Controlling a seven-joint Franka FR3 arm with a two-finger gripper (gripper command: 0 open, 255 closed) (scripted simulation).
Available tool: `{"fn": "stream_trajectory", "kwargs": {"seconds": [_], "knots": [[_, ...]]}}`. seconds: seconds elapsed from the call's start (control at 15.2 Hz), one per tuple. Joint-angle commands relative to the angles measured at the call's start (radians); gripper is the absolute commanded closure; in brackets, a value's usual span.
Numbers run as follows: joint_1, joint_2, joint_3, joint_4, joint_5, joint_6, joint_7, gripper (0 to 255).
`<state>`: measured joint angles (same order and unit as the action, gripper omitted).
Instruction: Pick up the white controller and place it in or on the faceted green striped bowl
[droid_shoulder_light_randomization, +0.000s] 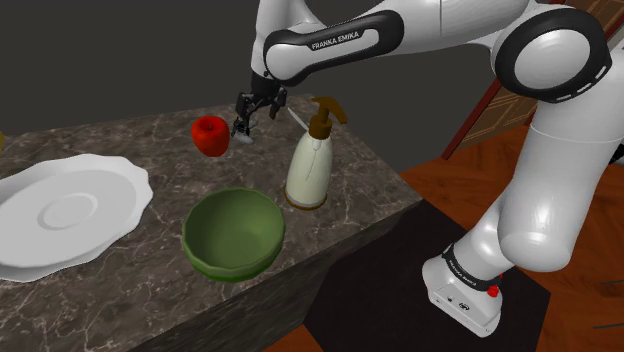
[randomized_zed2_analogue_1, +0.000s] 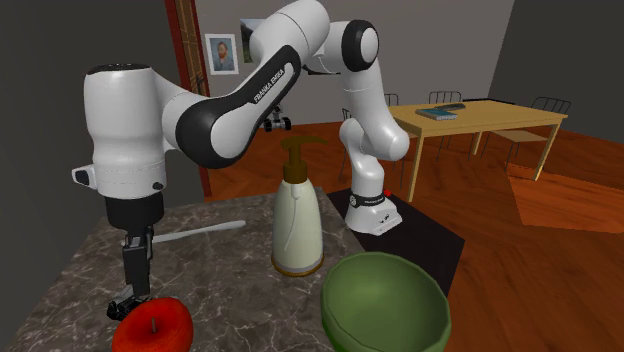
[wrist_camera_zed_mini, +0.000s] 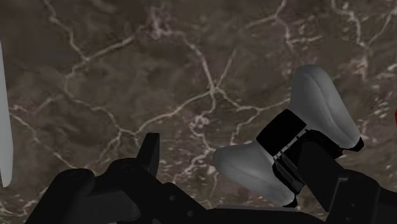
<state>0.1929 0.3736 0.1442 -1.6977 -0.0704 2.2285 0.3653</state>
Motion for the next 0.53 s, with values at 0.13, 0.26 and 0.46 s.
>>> {"fn": "stream_trajectory", "kwargs": {"seconds": [0.13,0.26,0.46], "knots": [[0.000,0.000,0.000,0.000,0.000,0.000,0.000,0],[0.000,0.000,0.000,0.000,0.000,0.000,0.000,255],[0.000,0.001,0.000,0.002,0.000,-0.001,0.000,255]]}}
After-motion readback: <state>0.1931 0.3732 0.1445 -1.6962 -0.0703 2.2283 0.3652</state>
